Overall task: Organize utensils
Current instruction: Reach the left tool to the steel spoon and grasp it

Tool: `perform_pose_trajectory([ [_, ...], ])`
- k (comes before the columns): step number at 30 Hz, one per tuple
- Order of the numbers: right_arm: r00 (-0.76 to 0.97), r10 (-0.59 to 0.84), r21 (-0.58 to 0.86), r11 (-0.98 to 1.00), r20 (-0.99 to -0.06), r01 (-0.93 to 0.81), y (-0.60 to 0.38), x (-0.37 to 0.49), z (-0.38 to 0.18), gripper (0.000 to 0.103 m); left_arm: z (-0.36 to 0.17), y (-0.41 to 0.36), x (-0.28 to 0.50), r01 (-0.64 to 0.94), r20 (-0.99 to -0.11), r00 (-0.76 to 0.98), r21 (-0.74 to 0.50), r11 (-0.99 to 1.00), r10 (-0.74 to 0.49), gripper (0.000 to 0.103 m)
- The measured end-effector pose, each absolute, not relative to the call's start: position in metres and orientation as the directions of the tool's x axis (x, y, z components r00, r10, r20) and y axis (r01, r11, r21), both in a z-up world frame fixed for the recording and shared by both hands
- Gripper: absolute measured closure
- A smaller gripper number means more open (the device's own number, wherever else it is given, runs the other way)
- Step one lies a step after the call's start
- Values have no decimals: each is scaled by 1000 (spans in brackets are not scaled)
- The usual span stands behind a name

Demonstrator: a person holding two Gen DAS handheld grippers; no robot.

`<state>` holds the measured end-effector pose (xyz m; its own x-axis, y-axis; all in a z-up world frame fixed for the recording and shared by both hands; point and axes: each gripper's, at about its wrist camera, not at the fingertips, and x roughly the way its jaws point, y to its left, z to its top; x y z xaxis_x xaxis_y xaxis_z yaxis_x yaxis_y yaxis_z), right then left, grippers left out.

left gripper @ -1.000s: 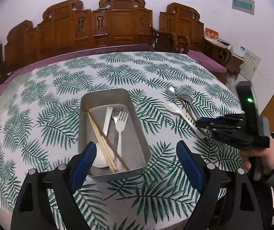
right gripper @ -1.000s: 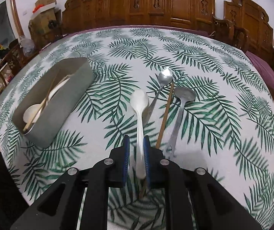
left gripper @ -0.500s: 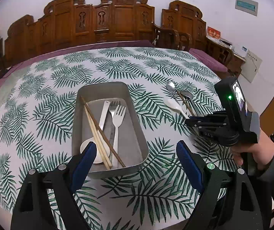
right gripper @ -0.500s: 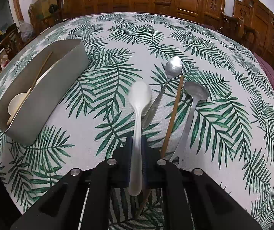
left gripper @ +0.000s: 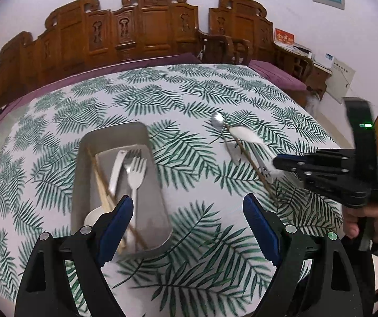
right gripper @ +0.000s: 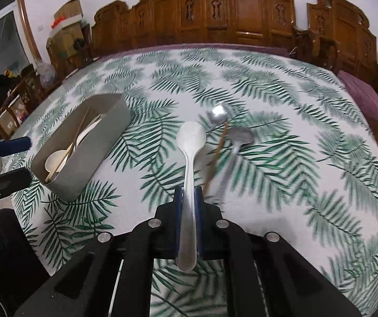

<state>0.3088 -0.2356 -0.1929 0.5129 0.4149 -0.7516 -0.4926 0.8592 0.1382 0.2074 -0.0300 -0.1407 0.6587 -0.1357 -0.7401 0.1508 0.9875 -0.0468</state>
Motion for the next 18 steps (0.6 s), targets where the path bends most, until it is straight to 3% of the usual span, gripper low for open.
perform_pose_trajectory([
  [18,533,298,125,934,-792,-335,-329,335,-230,92,-178,-98,316,209,-800,582,-27,977,-147,22],
])
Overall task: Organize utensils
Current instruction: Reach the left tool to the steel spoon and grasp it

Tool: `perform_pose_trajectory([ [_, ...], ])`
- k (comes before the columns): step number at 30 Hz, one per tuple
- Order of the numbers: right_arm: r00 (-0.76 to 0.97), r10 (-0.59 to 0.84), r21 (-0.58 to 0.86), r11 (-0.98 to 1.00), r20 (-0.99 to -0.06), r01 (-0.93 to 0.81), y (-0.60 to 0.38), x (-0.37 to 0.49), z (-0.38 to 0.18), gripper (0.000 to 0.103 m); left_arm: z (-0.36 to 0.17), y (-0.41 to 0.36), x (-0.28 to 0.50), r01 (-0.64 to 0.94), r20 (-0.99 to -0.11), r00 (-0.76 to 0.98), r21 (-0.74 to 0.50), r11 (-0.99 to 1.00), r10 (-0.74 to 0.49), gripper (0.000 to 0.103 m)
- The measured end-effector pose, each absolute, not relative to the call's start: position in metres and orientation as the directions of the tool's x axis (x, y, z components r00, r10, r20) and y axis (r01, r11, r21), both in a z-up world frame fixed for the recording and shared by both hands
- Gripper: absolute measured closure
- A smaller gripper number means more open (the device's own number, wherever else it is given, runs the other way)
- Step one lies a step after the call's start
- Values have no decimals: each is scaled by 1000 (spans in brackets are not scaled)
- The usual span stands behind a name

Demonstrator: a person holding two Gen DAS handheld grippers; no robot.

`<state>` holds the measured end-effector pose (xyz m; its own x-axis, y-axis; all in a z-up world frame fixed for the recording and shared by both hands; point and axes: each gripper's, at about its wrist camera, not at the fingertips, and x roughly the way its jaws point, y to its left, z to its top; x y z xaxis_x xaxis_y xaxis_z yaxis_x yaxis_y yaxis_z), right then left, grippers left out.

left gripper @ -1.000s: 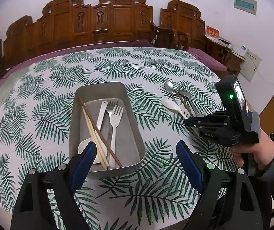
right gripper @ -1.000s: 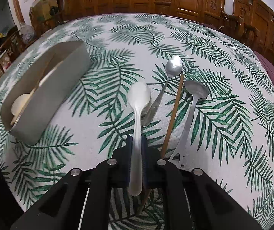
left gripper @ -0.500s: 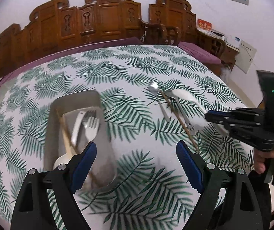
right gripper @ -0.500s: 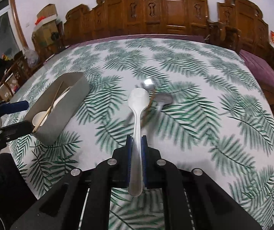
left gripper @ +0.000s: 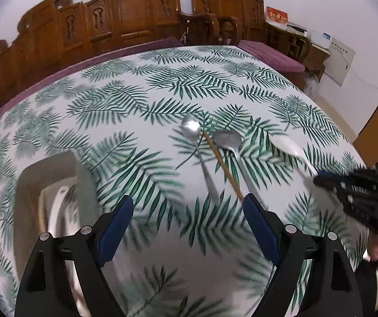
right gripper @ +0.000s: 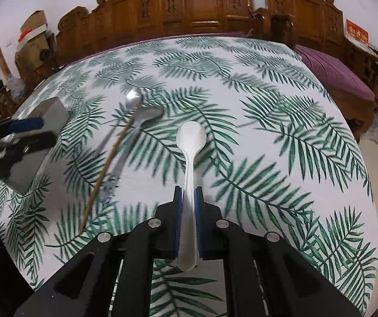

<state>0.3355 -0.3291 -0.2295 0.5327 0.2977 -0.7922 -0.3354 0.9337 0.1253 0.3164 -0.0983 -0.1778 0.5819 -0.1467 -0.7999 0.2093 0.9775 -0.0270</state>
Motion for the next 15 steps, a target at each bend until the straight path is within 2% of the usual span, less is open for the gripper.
perform_pose_trajectory([
  [7,515,297,146,938,-804,-314,-338,340,-244,92,-186,-109,375,198,-797,580,-60,978,-166,25],
  [11,514,303,151,937,-802,-316,-338,340,-246,92,-197,-108,406,188,-805,559,-109,976,-198,50],
  [15,513,309,156,935,-801,-319,-339,340,-246,92,-202,-110,423,183,-803,564,-106,977,-193,52],
])
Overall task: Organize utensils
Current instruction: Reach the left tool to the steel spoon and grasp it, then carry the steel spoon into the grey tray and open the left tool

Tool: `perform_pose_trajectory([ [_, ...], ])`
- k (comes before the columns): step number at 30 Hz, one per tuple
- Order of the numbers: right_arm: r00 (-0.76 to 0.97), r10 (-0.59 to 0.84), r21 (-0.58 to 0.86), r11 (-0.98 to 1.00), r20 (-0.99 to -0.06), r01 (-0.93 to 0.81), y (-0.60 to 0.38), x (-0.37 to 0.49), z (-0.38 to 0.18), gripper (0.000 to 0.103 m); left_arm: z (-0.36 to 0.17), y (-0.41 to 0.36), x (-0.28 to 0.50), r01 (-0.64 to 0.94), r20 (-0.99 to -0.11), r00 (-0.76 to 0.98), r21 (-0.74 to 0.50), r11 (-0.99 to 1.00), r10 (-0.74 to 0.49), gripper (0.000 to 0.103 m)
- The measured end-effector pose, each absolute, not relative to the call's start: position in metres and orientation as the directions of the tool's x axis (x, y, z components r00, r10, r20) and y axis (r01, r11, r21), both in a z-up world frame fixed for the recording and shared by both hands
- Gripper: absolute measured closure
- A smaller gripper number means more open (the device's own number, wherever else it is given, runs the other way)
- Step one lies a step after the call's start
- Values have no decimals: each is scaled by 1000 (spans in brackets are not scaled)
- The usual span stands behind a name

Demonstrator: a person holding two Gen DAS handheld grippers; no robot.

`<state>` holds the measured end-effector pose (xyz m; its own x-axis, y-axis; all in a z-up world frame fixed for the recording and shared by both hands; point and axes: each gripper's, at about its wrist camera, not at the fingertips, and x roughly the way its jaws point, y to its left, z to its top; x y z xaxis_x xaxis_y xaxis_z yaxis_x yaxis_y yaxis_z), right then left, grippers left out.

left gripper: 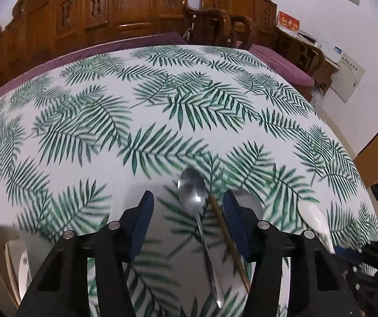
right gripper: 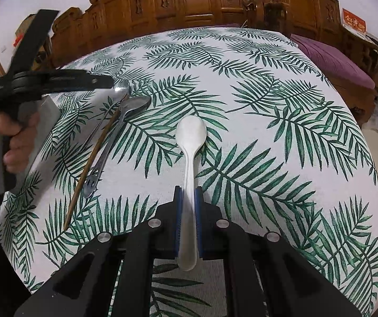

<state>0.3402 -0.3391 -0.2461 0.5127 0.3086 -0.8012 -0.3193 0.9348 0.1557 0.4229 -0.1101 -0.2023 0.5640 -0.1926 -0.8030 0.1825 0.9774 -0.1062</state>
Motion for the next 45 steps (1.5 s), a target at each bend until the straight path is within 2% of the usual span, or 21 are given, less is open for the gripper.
perform_pose_trajectory([
  [6,509,324,173,931,-798,-320,-342,342,-247,92,-217,-113,444,164,-829,534,-91,982,-166,54],
  [9,508,334,185,929,-794,-321,-343,343,-247,92,-223,-113,449,157,-836,521,-107,982,-174,69],
  [13,495,368,234,920,-787,-313,-349,345,-248,92,-226,-109,453,138,-834,519,-135,981,-188,80],
  [16,496,366,228,921,-787,-316,-348,345,-248,92,-224,-109,452,144,-832,518,-144,979,-199,95],
  [19,496,361,223,922,-790,-316,-347,345,-248,92,-217,-109,447,157,-824,526,-149,976,-211,102],
  [30,523,359,207,922,-773,-327,-340,337,-227,92,-174,-101,408,193,-788,583,-101,976,-198,103],
  [45,565,445,179,868,-695,-464,-285,310,-163,92,-108,-46,353,134,-733,671,-22,991,-107,103],
])
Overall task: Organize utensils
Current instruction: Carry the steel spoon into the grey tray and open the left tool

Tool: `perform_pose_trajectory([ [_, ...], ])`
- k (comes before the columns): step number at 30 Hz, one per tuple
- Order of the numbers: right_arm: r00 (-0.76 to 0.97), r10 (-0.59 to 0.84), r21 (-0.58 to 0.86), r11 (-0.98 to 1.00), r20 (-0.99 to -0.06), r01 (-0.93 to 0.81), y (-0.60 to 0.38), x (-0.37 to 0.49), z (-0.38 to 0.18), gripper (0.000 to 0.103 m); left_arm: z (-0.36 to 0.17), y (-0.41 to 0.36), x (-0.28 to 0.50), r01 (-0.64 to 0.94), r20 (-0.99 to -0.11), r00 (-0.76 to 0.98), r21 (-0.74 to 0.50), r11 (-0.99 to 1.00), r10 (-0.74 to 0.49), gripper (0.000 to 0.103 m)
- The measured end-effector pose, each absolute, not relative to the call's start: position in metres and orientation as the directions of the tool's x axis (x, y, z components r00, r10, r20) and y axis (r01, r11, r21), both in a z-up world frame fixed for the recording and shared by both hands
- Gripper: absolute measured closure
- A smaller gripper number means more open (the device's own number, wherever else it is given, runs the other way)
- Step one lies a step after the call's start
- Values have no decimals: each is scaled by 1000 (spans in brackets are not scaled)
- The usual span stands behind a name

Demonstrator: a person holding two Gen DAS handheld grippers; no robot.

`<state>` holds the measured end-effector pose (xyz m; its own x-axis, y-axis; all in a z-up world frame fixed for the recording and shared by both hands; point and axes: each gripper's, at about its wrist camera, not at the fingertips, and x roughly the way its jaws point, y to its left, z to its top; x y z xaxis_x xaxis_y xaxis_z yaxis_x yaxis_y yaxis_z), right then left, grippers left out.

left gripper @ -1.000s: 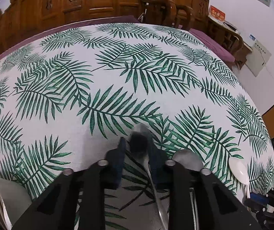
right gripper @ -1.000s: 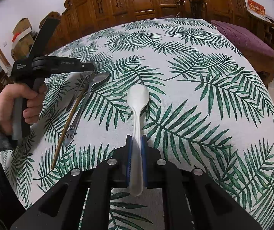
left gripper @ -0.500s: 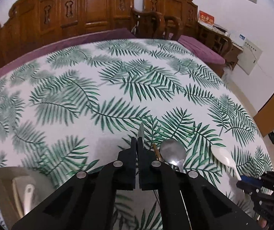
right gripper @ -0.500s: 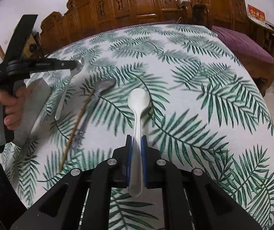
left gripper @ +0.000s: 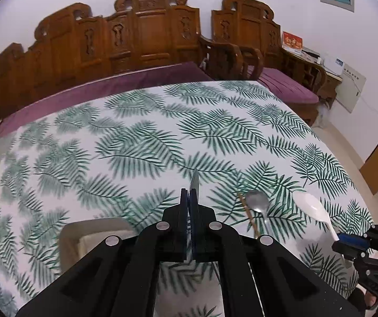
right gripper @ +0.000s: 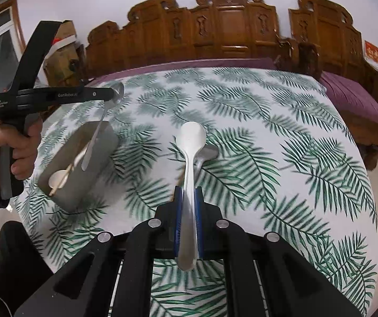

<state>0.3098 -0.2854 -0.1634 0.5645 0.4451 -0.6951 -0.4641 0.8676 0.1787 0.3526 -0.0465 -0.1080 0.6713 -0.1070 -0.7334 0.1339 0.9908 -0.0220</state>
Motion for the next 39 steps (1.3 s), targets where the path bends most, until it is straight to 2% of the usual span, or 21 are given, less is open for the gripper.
perform_pose_trajectory([
  [18,577,480,154,839,-661,-521,-258,290,-135,92,-97,32,308,28,-726,687,19,999,-6,103],
  [24,578,476,140,837,-663,-529,-254,288,-133,92,-111,49,306,7,-742,670,43,999,27,103],
  [39,561,479,144,831,-675,-537,-249,287,-141,92,-170,40,319,32,-801,599,45,998,17,103],
])
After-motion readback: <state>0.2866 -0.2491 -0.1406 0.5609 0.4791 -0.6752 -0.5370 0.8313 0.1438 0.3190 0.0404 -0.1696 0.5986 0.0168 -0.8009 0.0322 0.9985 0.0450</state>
